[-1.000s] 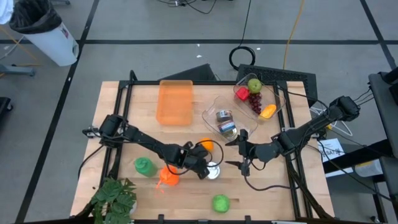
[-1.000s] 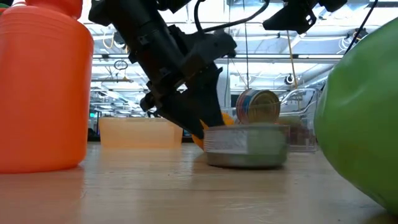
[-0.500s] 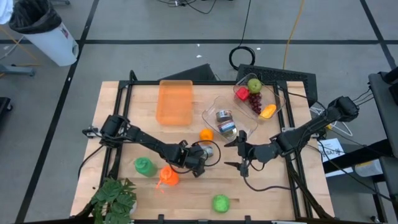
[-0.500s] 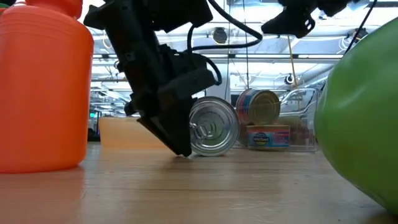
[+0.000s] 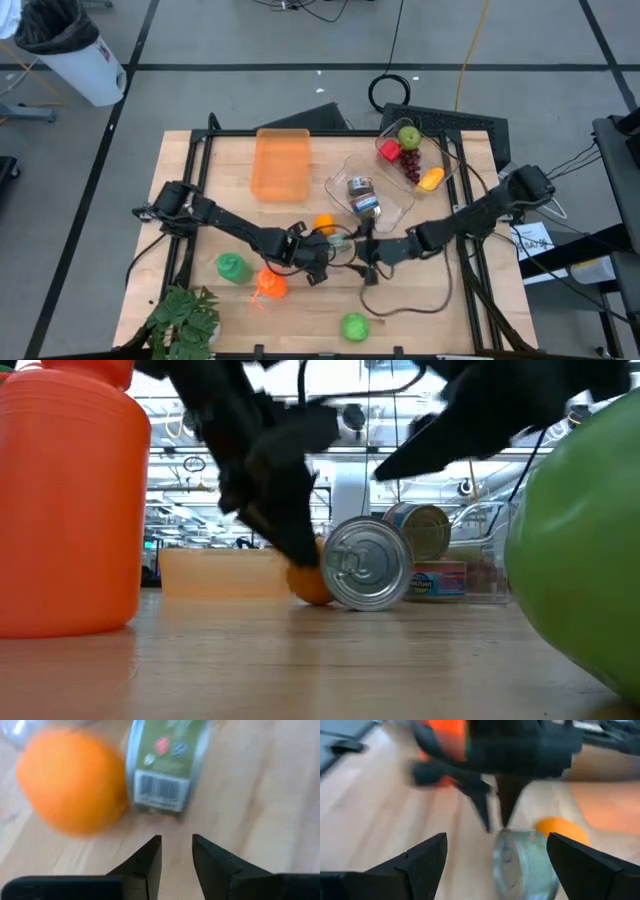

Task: Pick & Place Food Item
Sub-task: Put the green tuna can into the left transparent bin

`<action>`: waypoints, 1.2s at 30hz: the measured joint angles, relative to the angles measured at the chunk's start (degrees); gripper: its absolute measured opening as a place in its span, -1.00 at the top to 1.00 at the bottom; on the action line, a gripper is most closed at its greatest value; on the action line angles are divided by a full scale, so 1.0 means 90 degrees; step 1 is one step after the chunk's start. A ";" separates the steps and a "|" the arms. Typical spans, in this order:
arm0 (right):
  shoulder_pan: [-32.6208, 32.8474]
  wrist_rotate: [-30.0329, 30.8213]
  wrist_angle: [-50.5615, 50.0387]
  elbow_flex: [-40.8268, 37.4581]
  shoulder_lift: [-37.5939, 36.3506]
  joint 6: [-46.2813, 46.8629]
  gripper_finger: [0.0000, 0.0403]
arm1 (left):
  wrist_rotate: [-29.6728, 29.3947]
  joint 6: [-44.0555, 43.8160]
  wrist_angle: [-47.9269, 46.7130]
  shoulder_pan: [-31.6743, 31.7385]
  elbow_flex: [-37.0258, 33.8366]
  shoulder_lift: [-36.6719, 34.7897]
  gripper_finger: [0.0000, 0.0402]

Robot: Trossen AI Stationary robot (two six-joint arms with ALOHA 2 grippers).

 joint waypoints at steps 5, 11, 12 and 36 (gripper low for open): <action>-0.0608 -0.0573 -0.0316 0.0129 0.0170 0.0052 -0.61 | -0.0080 0.0427 0.0042 -0.0134 0.0007 -0.0488 0.40; -0.1206 -0.1264 -0.0893 0.0126 0.0163 -0.0091 -0.60 | -0.0438 0.0781 -0.0006 -0.0296 0.0010 -0.1021 0.40; -0.1263 -0.1290 -0.1006 0.0130 0.0167 -0.0141 -0.59 | -0.0445 0.0863 0.0013 -0.0310 0.0010 -0.1077 0.40; -0.1287 -0.1629 -0.0978 0.0068 0.0316 -0.0512 0.32 | -0.0539 0.1708 0.0506 -0.0238 0.0012 -0.1432 0.40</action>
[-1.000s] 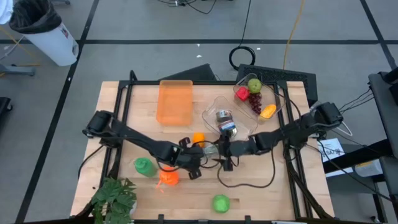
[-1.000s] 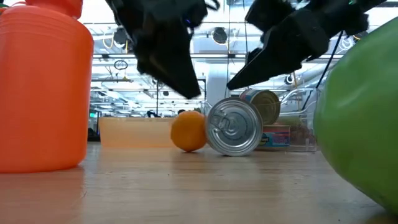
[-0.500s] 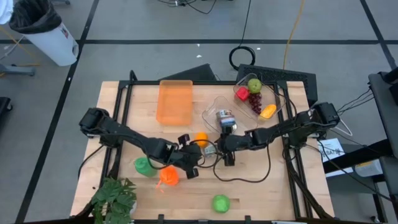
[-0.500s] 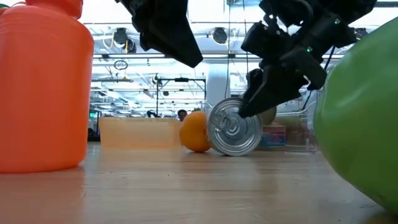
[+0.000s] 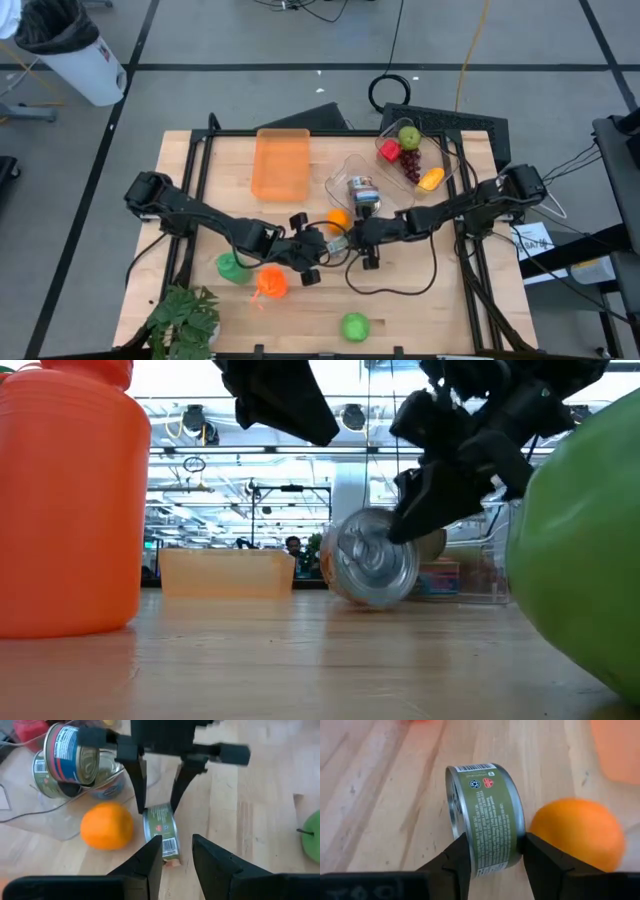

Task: Pick & Place Food Item
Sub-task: Put the green tuna can into the left transparent bin

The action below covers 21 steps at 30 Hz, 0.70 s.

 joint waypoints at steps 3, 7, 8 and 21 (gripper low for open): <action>0.0101 0.0021 0.0041 0.0000 -0.0342 0.0000 0.32 | -0.0005 0.0085 0.0003 -0.0039 0.0000 0.0000 0.40; 0.0287 0.0064 0.0036 0.0000 -0.1143 0.0021 0.32 | -0.0018 0.0327 0.0013 -0.0061 0.0000 0.0000 0.40; 0.0353 0.0170 -0.0136 -0.0002 -0.1396 0.0073 0.32 | -0.0022 0.0396 0.0053 -0.0060 0.0002 -0.0002 0.40; -0.0146 0.2879 -0.4958 0.0012 -0.4124 0.2718 0.33 | -0.0277 0.0875 0.0029 0.0163 -0.0183 0.0002 0.40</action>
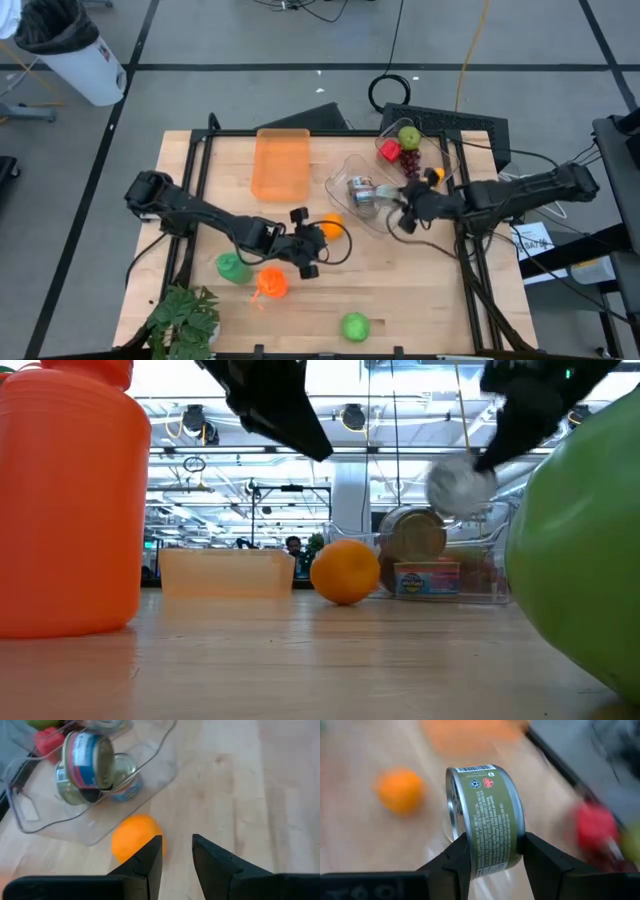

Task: Pick & Place Food Item
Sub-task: Put the green tuna can into the left transparent bin

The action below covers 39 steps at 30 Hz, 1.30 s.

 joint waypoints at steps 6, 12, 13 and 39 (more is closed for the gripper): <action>-0.0745 -0.1433 -0.0915 -0.0012 0.0077 0.0398 0.33 | 0.0000 -0.0111 0.0009 0.0212 -0.0063 0.0000 0.40; -0.1396 -0.3330 -0.0795 -0.0002 0.0480 -0.0003 0.33 | 0.0005 -0.0114 0.0010 0.0315 -0.0063 0.0000 0.40; -0.1483 -0.3503 -0.0844 -0.0002 0.0572 -0.0096 0.32 | 0.0005 -0.0114 0.0010 0.0326 -0.0063 0.0000 0.40; -0.1818 -0.3850 -0.0656 0.0000 0.0445 -0.1030 -0.13 | 0.0254 -0.0180 -0.0057 0.0301 -0.0063 0.0000 0.40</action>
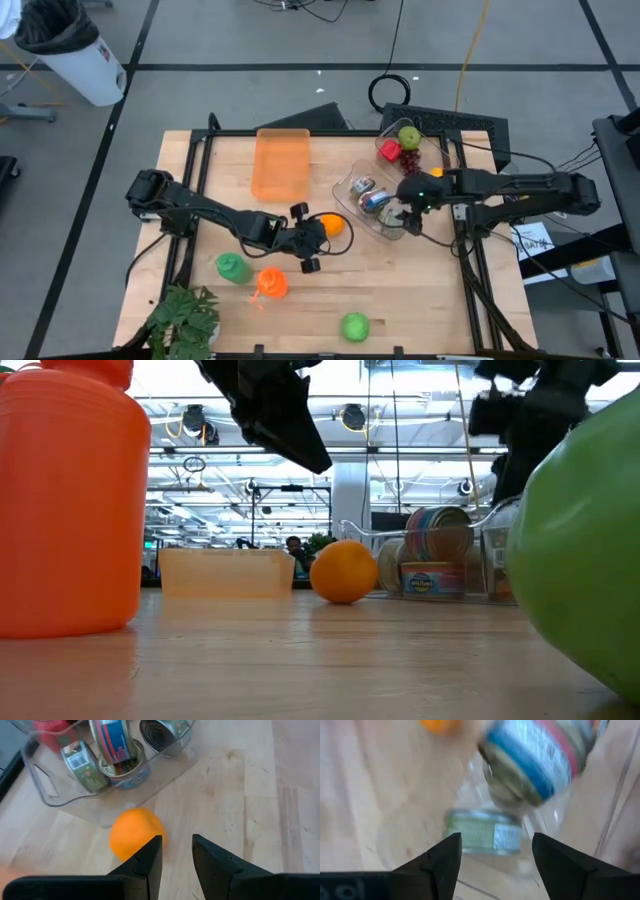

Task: Pick & Place Food Item
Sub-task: Put the green tuna can into the left transparent bin, then put the orange into the right transparent bin

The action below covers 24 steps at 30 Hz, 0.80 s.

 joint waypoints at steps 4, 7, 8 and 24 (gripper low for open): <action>0.0492 0.0166 0.0800 0.0000 -0.0472 -0.0155 -0.12 | 0.0144 -0.0156 -0.0028 0.0032 0.0000 0.0095 0.40; 0.0989 0.0203 0.1792 0.0000 -0.0614 -0.0505 -0.12 | 0.0239 -0.0319 -0.0065 0.0141 0.0000 0.0264 0.38; 0.1170 0.0218 0.2109 0.0000 -0.0622 -0.0624 -0.12 | 0.0249 -0.0321 -0.0102 0.0179 0.0000 0.0316 0.35; 0.3928 0.4086 0.4461 -0.0002 0.0165 -0.2755 -0.04 | 0.0474 -0.0455 0.0429 0.0969 0.0002 0.1104 -0.81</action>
